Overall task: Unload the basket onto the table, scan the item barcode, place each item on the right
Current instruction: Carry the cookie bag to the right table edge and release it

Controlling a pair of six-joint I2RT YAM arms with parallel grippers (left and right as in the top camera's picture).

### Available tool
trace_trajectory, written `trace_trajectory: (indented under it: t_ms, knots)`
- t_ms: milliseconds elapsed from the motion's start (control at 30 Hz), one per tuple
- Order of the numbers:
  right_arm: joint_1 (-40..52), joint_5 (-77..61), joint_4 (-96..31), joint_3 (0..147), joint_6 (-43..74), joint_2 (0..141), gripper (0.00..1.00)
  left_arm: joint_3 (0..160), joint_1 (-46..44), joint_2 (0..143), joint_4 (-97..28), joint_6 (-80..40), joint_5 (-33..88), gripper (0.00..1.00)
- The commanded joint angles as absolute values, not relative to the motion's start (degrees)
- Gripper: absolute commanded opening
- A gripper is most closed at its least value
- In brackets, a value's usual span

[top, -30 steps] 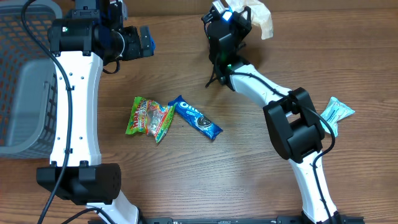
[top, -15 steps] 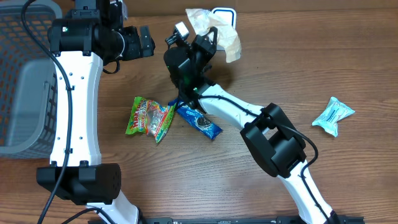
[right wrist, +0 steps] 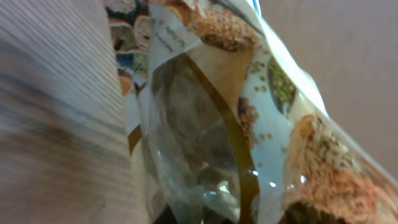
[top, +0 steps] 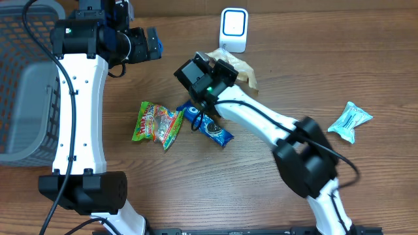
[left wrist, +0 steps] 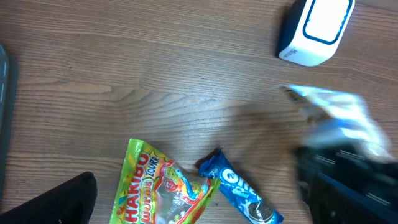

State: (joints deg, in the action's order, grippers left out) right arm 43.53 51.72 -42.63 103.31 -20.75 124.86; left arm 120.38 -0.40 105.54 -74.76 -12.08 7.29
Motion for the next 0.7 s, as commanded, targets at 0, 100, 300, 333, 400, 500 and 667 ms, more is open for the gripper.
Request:
trace_trajectory:
  t_ms: [0, 100, 300, 333, 400, 500, 667]
  knots:
    - [39.18, 40.82, -49.04, 104.29, 1.48, 107.7, 0.04, 120.9, -1.15, 105.75, -74.72, -12.25, 7.07, 1.0]
    - [31.48, 29.67, -57.76, 104.36, 14.0, 99.55, 0.04, 120.9, -1.15, 105.75, -74.72, -12.25, 7.07, 1.0]
    - [7.09, 3.46, -69.67, 104.29, 18.26, 92.77, 0.04, 120.9, -1.15, 105.75, -74.72, -12.25, 7.07, 1.0]
    - [3.31, 1.34, -70.59, 104.09, 18.26, 92.84, 0.04, 120.9, -1.15, 105.75, -74.72, -12.25, 7.07, 1.0]
    - [-4.4, -2.66, -70.89, 102.37, 18.24, 93.41, 0.04, 120.9, -1.15, 105.75, -74.72, -12.25, 7.07, 1.0]
    - [-14.09, -9.61, -68.95, 97.41, 18.17, 94.59, 0.04, 120.9, -1.15, 105.75, -74.72, -12.25, 7.07, 1.0]
    - [-23.42, -14.74, -59.35, 85.45, 18.02, 95.96, 0.06, 120.9, -1.15, 105.75, -74.72, -12.25, 7.07, 1.0]
